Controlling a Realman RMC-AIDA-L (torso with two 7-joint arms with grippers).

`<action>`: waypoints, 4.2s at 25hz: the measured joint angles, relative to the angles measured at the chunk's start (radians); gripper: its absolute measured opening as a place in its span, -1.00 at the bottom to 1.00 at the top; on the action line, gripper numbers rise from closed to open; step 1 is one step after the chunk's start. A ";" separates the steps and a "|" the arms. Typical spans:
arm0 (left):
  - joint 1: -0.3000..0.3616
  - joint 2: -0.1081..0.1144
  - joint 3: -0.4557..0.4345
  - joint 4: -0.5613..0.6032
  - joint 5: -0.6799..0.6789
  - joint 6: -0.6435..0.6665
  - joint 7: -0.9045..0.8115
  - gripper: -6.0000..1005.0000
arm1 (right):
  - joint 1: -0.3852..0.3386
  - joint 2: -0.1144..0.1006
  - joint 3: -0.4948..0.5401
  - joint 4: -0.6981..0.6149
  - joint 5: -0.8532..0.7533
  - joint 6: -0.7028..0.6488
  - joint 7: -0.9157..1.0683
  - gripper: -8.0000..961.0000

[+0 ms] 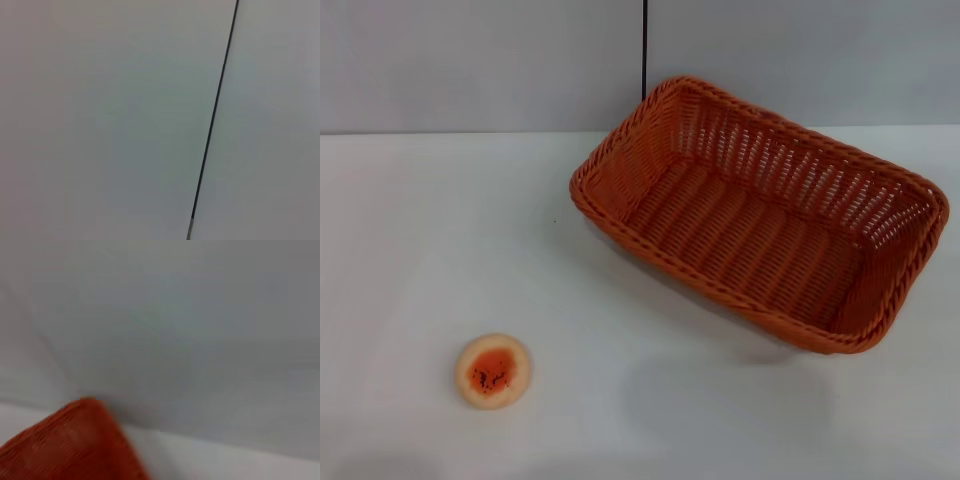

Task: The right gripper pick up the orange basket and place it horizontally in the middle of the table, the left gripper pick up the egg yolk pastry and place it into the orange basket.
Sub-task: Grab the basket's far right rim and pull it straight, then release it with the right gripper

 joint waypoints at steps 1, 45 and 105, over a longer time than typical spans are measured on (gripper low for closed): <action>0.001 -0.001 0.000 -0.003 0.000 -0.001 -0.001 0.65 | 0.018 -0.011 -0.006 0.021 -0.012 0.019 0.003 0.55; -0.055 0.003 0.166 0.055 0.001 0.023 -0.072 0.64 | 0.263 0.192 -0.262 0.408 -0.171 -0.407 -0.218 0.50; 0.083 0.001 0.163 0.055 -0.003 0.164 -0.083 0.64 | 0.338 0.220 -0.453 0.339 -0.145 -0.173 -0.803 -0.57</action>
